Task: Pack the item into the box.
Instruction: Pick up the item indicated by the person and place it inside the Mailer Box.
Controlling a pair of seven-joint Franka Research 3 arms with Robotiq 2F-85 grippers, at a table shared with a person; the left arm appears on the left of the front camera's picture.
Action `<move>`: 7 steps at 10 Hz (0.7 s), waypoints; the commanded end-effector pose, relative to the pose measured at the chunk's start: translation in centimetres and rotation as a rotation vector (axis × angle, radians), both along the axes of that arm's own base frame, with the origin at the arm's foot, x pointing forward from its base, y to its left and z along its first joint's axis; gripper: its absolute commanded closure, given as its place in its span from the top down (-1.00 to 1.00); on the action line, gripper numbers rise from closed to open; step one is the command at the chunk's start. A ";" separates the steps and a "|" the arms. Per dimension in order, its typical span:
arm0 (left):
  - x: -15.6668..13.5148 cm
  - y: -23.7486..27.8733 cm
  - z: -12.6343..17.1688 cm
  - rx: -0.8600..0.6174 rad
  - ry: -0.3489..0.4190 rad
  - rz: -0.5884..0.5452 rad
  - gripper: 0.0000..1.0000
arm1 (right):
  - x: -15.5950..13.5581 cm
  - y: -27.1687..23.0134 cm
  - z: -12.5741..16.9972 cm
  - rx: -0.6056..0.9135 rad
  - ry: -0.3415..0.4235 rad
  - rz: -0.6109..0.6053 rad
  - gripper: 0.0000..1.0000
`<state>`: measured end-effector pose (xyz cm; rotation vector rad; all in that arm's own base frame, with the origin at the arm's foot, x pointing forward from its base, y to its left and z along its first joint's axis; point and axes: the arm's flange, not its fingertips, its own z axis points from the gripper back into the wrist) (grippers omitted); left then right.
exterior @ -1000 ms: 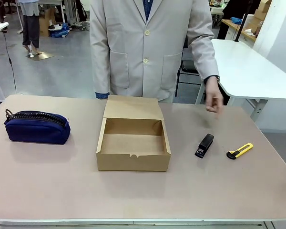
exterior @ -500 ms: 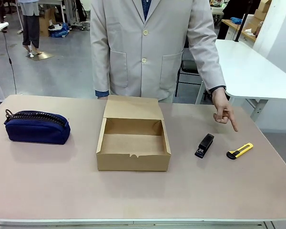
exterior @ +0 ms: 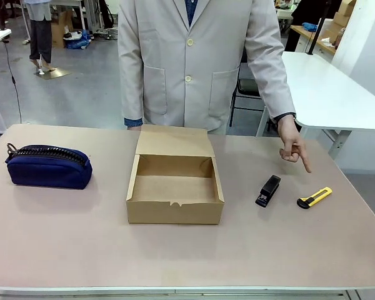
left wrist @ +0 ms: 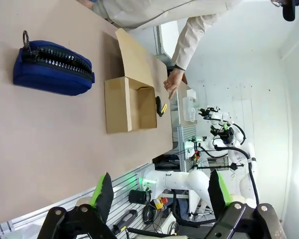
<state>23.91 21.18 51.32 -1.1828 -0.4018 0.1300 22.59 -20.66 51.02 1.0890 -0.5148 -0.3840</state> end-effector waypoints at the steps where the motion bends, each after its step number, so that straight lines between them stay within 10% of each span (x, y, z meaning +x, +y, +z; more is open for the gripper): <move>1: 0.1 0.1 0.3 -0.011 -0.027 -0.006 1.00 | 4.4 7.5 0.4 -0.431 -0.208 0.318 1.00; 2: 0.1 0.1 0.3 -0.011 -0.027 -0.006 1.00 | 6.3 11.2 0.4 -0.639 -0.440 0.580 1.00; 4: 0.1 0.1 0.3 -0.011 -0.027 -0.006 1.00 | 7.5 14.9 -1.2 -0.985 -0.640 1.076 1.00; 5: 0.1 0.1 0.3 -0.011 -0.027 -0.006 1.00 | 7.0 14.7 -1.2 -0.847 -0.780 1.312 1.00; 7: 0.1 0.1 0.3 -0.011 -0.027 -0.006 1.00 | 6.7 12.9 -0.9 -0.805 -0.992 1.247 1.00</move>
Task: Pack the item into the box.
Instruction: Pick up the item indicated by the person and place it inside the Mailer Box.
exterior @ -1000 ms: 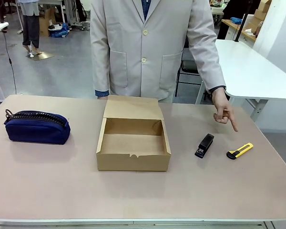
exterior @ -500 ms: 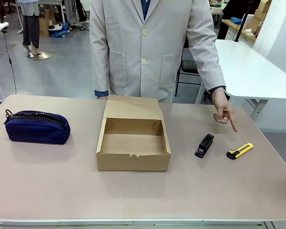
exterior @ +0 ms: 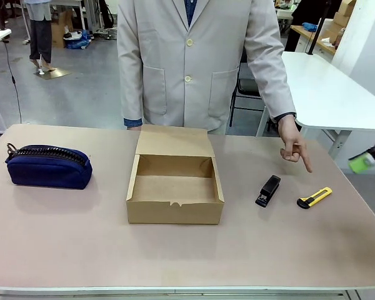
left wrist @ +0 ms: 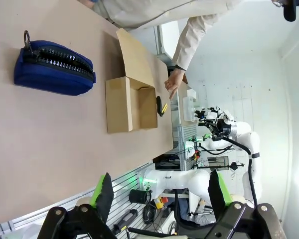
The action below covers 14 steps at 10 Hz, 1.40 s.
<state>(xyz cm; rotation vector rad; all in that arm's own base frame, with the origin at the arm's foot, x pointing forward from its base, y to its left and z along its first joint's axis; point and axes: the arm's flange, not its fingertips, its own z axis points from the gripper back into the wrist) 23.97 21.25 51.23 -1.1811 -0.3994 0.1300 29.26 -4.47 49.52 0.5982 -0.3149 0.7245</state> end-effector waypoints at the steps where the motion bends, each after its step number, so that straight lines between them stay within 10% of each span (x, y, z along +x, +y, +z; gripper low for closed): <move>1: 0.0 0.0 0.4 -0.013 -0.029 -0.005 1.00 | -0.1 -3.5 0.4 0.048 -0.560 0.531 1.00; 3: 0.0 0.0 0.4 -0.013 -0.029 -0.005 1.00 | -0.2 -3.5 0.2 -0.211 -0.473 0.466 1.00; 4: 0.0 0.0 0.4 -0.013 -0.029 -0.005 1.00 | -0.6 -2.9 0.2 -0.095 -0.186 0.252 1.00; 9: 0.0 0.0 0.4 -0.013 -0.029 -0.005 1.00 | 3.7 -1.4 -6.4 -0.370 -0.354 0.732 1.00; 13: 0.0 0.0 0.4 -0.013 -0.029 -0.005 1.00 | 9.1 -1.1 -13.2 -0.466 -0.324 0.654 1.00; 14: 0.0 0.0 0.4 -0.013 -0.029 -0.005 1.00 | 6.9 -1.2 -9.8 -0.450 -0.265 0.749 1.00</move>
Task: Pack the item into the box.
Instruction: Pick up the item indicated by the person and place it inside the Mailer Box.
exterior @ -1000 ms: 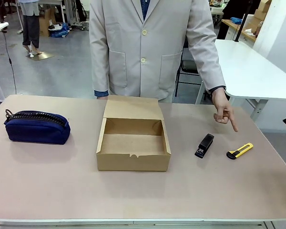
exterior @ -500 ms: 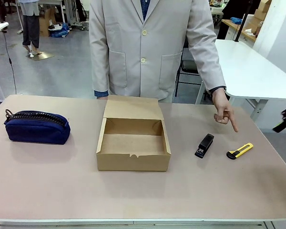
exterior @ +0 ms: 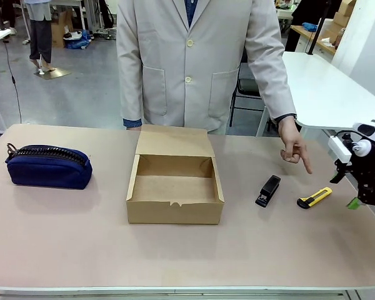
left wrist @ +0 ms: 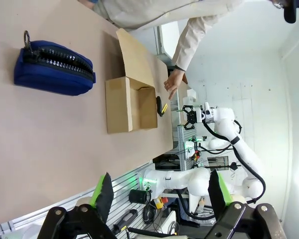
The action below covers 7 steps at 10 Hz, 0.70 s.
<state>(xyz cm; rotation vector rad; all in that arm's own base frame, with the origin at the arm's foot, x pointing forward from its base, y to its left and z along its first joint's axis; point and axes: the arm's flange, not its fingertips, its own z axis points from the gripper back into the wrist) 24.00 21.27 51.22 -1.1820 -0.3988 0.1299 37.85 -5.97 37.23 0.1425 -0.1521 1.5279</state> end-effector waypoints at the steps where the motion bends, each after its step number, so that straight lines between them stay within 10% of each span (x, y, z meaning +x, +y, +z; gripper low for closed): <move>1: 0.0 0.0 0.4 -0.012 -0.029 -0.005 1.00 | -1.7 0.3 2.4 0.018 0.014 0.029 1.00; 7: 0.0 0.0 0.4 -0.012 -0.029 -0.005 1.00 | 4.6 0.5 -4.4 -0.145 -0.050 -0.041 1.00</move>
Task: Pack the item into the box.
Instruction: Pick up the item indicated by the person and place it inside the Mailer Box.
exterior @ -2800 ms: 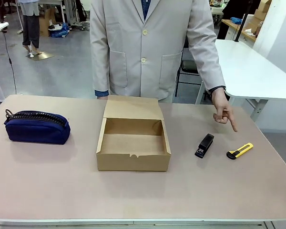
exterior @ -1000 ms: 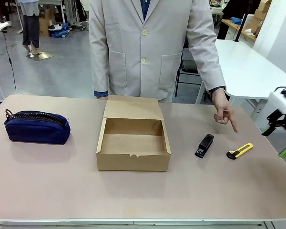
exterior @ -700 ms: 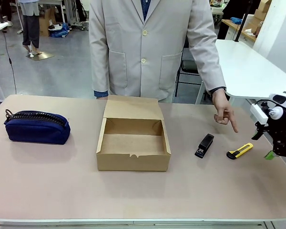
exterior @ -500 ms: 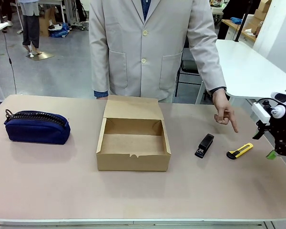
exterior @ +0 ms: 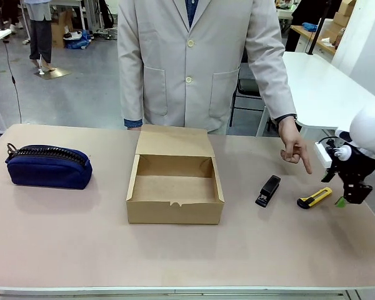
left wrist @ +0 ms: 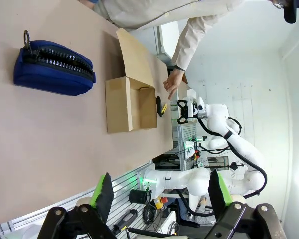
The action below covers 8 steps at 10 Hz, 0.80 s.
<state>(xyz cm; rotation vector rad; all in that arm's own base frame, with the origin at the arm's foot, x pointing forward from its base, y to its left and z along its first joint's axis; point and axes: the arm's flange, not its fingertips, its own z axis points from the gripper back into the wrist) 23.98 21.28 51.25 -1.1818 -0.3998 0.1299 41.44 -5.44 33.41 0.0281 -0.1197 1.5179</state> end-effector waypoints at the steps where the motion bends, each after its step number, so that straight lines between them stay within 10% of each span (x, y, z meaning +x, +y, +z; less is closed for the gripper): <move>1: 0.0 0.0 0.4 -0.012 -0.029 -0.005 1.00 | 1.6 0.1 -1.3 -0.050 0.007 -0.021 1.00; 8: 0.0 0.0 0.4 -0.012 -0.029 -0.005 1.00 | 2.5 0.4 -3.1 -0.061 0.012 -0.049 1.00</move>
